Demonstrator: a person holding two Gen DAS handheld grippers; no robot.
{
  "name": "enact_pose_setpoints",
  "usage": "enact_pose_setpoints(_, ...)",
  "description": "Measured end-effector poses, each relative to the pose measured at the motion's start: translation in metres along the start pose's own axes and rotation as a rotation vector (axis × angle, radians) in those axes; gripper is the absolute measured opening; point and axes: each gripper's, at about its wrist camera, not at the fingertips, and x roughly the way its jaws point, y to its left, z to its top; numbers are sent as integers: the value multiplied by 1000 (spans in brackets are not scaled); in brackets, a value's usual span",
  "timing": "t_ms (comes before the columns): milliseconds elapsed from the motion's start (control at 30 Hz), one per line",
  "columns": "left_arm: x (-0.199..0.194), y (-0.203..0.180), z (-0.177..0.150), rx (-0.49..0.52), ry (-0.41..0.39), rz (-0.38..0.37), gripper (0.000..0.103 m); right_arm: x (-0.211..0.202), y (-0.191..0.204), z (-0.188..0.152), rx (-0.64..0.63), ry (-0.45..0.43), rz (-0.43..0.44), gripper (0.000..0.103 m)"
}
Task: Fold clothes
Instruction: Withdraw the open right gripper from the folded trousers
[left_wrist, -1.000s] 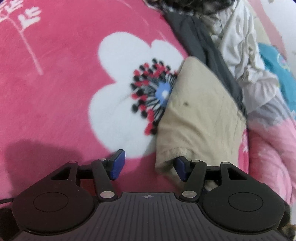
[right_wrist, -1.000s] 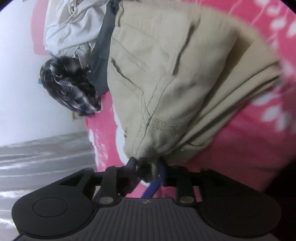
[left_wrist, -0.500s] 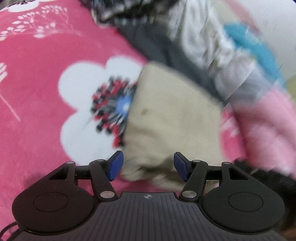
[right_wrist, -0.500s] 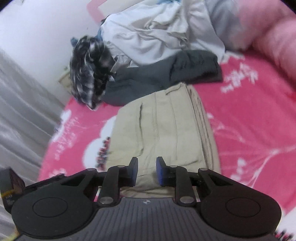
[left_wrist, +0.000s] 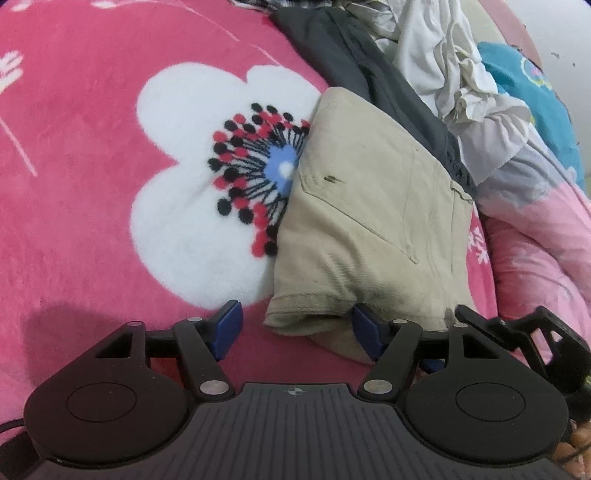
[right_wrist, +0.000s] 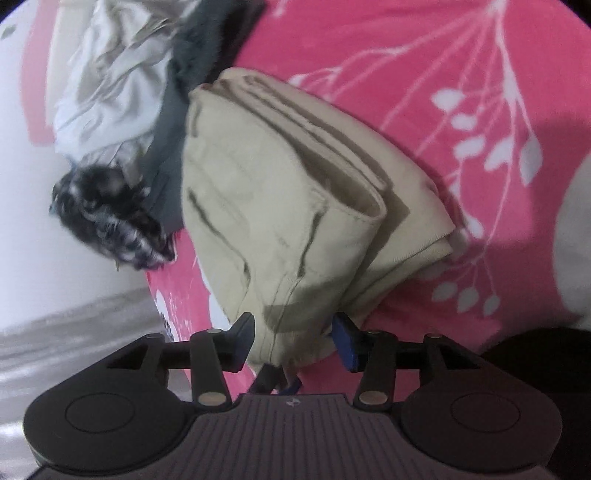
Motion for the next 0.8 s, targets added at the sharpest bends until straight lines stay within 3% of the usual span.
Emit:
enact_pose_setpoints(233,2,2,0,-11,-2,-18,68,1,-3,-2,28,-48,71,47)
enact_pose_setpoints(267,2,3,1,-15,-1,-22,68,1,-3,-2,30,-56,82,41)
enact_pose_setpoints(300,1,4,1,-18,-2,-27,68,1,-3,-2,33,-63,92,27)
enact_pose_setpoints(367,1,6,1,-24,-4,-38,69,1,-3,-4,26,-79,118,22)
enact_pose_setpoints(467,2,7,2,-31,-1,-38,69,-11,9,-15,-176,-135,221,13)
enact_pose_setpoints(533,3,8,2,-38,4,-37,68,-10,6,-13,-227,-156,241,11)
enact_pose_setpoints(567,3,9,2,-40,7,-37,68,-8,3,-12,-239,-163,242,10)
enact_pose_setpoints(667,3,7,2,-27,10,-35,67,4,-26,1,-84,-145,147,9)
enact_pose_setpoints(733,2,4,2,-10,5,-42,65,5,-36,3,-6,-134,156,9)
enact_pose_setpoints(800,-7,3,2,5,-31,-143,65,3,-31,0,-35,-143,128,9)
